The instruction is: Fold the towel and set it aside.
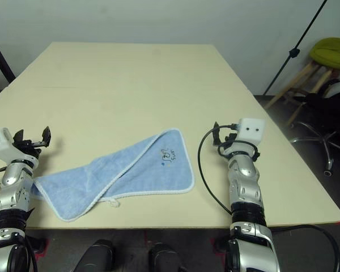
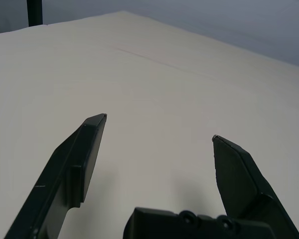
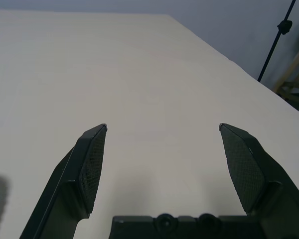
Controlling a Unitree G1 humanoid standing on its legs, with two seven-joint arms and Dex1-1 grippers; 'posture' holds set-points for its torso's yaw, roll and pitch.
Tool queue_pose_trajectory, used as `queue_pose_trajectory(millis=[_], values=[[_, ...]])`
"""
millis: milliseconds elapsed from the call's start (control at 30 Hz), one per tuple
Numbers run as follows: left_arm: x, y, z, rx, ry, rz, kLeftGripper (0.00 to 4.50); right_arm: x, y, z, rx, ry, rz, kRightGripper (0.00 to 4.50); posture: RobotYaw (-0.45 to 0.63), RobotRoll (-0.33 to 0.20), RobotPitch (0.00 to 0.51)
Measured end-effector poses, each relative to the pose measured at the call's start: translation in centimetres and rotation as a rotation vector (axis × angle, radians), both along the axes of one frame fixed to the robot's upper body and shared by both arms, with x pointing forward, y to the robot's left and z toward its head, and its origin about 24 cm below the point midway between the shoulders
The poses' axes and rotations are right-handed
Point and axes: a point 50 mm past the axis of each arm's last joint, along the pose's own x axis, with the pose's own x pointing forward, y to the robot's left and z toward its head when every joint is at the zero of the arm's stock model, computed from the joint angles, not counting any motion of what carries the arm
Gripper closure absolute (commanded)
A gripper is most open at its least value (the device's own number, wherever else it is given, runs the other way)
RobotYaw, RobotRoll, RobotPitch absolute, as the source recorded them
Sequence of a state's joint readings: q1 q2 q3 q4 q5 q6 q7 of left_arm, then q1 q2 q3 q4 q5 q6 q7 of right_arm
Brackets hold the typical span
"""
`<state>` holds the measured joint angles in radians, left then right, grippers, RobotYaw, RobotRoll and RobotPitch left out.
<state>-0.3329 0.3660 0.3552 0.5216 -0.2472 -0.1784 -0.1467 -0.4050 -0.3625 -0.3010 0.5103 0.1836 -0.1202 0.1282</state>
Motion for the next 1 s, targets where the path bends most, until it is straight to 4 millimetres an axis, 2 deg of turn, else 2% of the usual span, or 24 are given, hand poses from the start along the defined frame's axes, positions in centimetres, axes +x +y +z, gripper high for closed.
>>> queue_pose_trajectory(millis=[267,500,567,733,867,1000], values=[[-0.1,0.0,0.8,-0.005,-0.024,0.005,0.03,0.2,0.1,0.4,-0.002,-0.011,0.014,0.00,0.15,0.000,0.069],[-0.1,0.6,3.4,0.035,-0.075,-0.062,0.03,0.5,0.8,3.1,-0.072,-0.019,0.173,0.00,0.14,0.000,0.065],[-0.1,0.8,4.1,0.047,-0.080,-0.132,0.03,1.0,0.6,4.1,-0.113,0.042,0.270,0.00,0.13,0.000,0.070],[-0.2,0.9,6.2,0.102,-0.071,-0.383,0.03,2.7,0.4,8.4,-0.241,0.191,0.556,0.00,0.15,0.000,0.073],[-0.1,-0.2,6.9,0.131,-0.012,-0.623,0.03,4.1,1.4,7.4,-0.311,0.409,0.744,0.00,0.18,0.000,0.072],[-0.4,-1.7,7.8,0.119,0.009,-0.813,0.03,5.3,2.1,7.1,-0.368,0.568,0.844,0.00,0.20,0.000,0.071]])
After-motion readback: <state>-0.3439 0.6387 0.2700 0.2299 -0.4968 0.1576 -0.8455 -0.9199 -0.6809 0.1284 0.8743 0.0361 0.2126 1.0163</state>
